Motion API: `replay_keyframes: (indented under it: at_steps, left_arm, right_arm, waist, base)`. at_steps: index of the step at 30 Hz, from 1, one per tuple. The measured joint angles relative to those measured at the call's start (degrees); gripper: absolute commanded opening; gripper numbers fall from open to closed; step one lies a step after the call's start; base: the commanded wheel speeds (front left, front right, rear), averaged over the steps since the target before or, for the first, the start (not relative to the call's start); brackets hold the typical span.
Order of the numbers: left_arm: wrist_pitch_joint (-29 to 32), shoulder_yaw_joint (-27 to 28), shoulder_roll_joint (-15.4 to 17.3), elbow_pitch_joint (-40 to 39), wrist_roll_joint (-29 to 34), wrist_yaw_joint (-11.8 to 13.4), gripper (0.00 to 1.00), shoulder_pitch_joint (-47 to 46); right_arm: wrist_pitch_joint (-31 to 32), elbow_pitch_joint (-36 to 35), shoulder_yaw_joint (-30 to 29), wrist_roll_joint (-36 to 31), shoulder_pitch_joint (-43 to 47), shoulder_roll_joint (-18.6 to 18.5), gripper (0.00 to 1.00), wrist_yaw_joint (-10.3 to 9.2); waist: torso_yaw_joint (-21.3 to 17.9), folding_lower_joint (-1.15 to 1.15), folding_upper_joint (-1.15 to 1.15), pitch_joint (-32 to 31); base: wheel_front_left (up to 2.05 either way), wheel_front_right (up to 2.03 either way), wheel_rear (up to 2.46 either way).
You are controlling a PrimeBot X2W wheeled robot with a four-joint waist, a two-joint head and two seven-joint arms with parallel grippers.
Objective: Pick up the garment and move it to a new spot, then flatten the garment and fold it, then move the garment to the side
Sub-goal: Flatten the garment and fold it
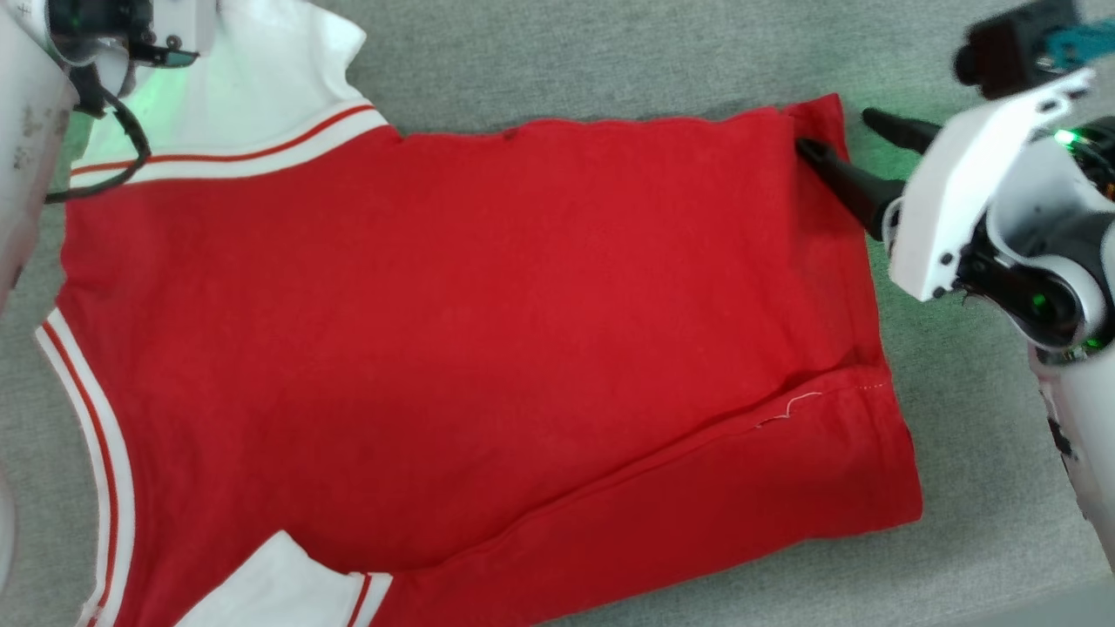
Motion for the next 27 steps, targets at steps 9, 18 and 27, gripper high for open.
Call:
replay_keyframes:
  at_steps: [9, 18, 27]
  left_arm:
    - [-1.2, -0.1, -1.1, 1.5, -0.4, -0.7, 0.0, -0.2]
    - [-3.3, 0.0, -2.5, 2.7, -0.9, -0.9, 0.0, 0.0]
    - [-5.9, 0.4, -3.2, 2.3, -2.0, -1.9, 0.0, 1.4]
  right_arm:
    - [7.2, 8.6, 4.7, 2.1, -7.3, -0.2, 0.25, 0.0]
    - [8.5, 11.9, 6.7, 4.0, -9.6, -1.7, 0.0, 0.01]
    - [2.6, 11.9, 8.2, 5.5, -8.5, -5.1, 0.0, 0.0]
  waist:
    - [0.5, 0.0, 0.0, 0.0]
    - [1.4, 0.0, 0.0, -0.7]
    - [3.6, 0.0, 0.0, -3.8]
  base:
    - [0.0, 0.0, 0.0]
    - [0.0, 0.0, 0.0]
    - [0.0, 0.0, 0.0]
